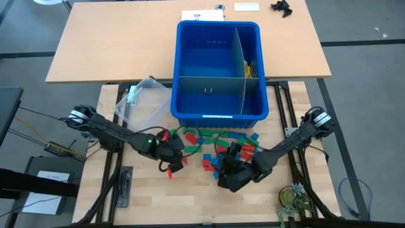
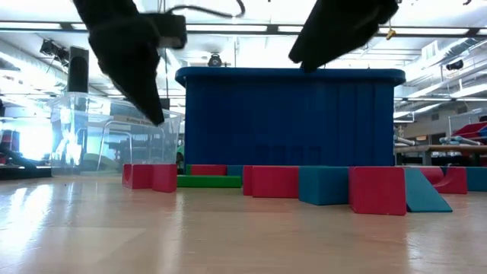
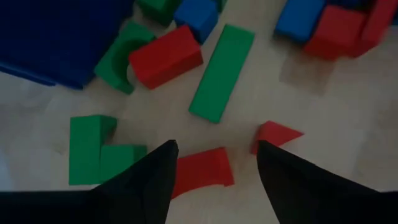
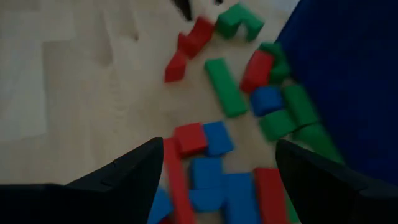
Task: Sort blocks
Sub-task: Put the red block into the blue bin
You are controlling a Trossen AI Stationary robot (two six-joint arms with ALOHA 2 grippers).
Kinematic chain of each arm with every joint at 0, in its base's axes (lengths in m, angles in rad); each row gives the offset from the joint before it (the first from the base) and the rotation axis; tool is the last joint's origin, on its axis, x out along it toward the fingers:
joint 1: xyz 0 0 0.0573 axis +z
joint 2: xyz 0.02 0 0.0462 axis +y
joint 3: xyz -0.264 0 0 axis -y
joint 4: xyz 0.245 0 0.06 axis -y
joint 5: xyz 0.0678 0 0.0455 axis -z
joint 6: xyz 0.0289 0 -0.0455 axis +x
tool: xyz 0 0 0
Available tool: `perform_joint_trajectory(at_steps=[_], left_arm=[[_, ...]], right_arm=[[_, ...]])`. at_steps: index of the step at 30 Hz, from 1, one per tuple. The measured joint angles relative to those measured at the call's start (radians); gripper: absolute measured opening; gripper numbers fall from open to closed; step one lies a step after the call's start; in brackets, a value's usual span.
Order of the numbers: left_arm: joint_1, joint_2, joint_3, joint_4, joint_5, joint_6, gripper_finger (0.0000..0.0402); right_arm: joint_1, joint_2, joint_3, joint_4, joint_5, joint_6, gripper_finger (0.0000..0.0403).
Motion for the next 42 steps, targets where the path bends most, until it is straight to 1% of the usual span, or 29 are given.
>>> perform_joint_trajectory(at_steps=[2, 6, 10, 14, 17, 21, 24, 26, 33, 37, 39, 42], left_arm=[[0.003, 0.021, 0.000, -0.001, 0.005, -0.024, 0.0223], [0.002, 0.068, 0.000, -0.009, 0.013, -0.074, 0.0218], [0.006, 0.117, 0.000, -0.015, 0.028, -0.079, 0.0217], [0.028, 0.157, 0.000, -0.016, 0.070, -0.101, 0.0217], [0.046, 0.180, 0.000, -0.015, 0.072, -0.085, 0.0217], [0.073, 0.209, 0.000, -0.010, 0.129, -0.043, 0.0211], [0.083, 0.222, 0.000, -0.003, 0.143, -0.013, 0.0190], [0.085, 0.226, 0.000, 0.003, 0.143, 0.007, 0.0165], [0.079, 0.223, 0.010, 0.025, 0.112, 0.064, 0.0042], [0.049, 0.221, 0.059, -0.072, 0.100, 0.064, 0.0041], [0.027, 0.197, 0.102, -0.106, 0.088, 0.074, 0.0041], [-0.004, 0.157, 0.180, -0.159, 0.085, 0.110, 0.0041]], right_arm=[[0.014, 0.017, 0.000, -0.005, -0.017, 0.032, 0.0307], [0.062, 0.026, -0.007, -0.017, -0.014, 0.112, 0.0307], [0.124, 0.026, -0.023, -0.014, 0.012, 0.207, 0.0307], [0.175, 0.025, -0.066, 0.045, 0.035, 0.320, 0.0307], [0.200, 0.025, -0.103, 0.111, 0.037, 0.383, 0.0307], [0.213, 0.025, -0.161, 0.195, 0.035, 0.417, 0.0307], [0.212, 0.025, -0.162, 0.208, -0.008, 0.425, 0.0307], [0.207, 0.025, -0.164, 0.210, -0.032, 0.423, 0.0307], [0.205, 0.025, -0.164, 0.252, -0.067, 0.428, 0.0307], [0.195, 0.025, -0.164, 0.271, -0.139, 0.407, 0.0307], [0.193, 0.025, -0.164, 0.266, -0.132, 0.389, 0.0307], [0.194, 0.029, -0.164, 0.269, -0.074, 0.356, 0.0307]])
